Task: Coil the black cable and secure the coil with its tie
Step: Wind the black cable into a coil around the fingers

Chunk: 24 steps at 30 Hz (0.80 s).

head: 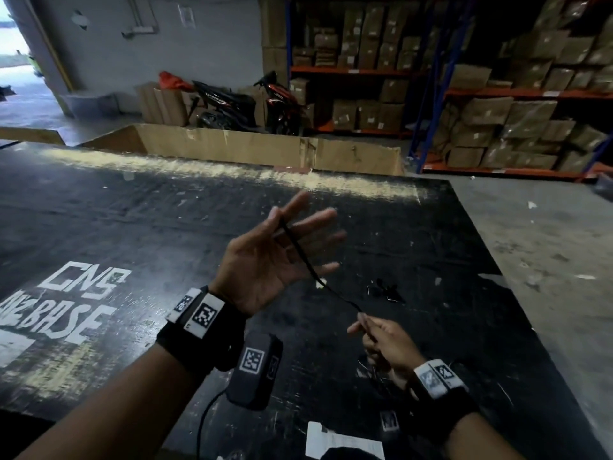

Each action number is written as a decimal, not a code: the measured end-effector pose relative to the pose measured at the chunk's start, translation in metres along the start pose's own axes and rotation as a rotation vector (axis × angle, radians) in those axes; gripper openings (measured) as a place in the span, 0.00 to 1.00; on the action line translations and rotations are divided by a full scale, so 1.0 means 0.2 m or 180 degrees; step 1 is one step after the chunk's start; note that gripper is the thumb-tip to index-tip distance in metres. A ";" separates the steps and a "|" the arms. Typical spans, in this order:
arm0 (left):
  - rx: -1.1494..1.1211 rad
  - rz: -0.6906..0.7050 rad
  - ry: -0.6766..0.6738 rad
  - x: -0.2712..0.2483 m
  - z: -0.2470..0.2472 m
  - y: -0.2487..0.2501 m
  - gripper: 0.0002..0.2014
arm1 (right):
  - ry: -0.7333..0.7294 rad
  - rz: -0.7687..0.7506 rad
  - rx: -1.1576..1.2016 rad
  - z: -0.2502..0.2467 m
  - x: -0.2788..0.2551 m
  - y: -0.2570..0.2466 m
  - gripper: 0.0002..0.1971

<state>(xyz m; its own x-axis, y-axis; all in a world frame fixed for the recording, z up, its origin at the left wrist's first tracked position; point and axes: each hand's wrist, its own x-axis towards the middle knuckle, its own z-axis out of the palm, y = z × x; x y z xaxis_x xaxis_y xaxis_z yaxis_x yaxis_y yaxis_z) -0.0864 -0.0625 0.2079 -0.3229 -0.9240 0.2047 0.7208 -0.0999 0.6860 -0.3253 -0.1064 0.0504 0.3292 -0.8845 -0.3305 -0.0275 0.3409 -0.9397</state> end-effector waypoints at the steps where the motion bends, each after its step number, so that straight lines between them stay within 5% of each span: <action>1: -0.0035 -0.0183 -0.0205 0.00 0.00 -0.04 0.21 | 0.0012 0.0094 -0.0062 -0.02 0.03 -0.01 0.19; 7: 0.0198 -0.1084 -0.0734 -0.02 0.00 -0.28 0.21 | 0.0401 -0.0375 -0.0624 -0.04 0.16 -0.29 0.11; 13: 0.0497 -0.1293 -0.0258 -0.03 -0.06 -0.36 0.25 | 0.0692 -0.1461 -0.1433 0.00 0.14 -0.68 0.11; 24: 0.1424 -0.1239 0.0552 0.00 -0.13 -0.29 0.24 | 0.0263 -0.1956 -0.1832 0.06 -0.02 -0.81 0.07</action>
<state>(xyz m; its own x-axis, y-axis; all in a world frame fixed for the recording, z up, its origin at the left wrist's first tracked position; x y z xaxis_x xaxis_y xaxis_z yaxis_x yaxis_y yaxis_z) -0.1134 -0.0667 0.1501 -0.3791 -0.9012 -0.2102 0.2308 -0.3121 0.9216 -0.3110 -0.1534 0.2051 0.3732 -0.8878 0.2695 -0.3499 -0.4037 -0.8454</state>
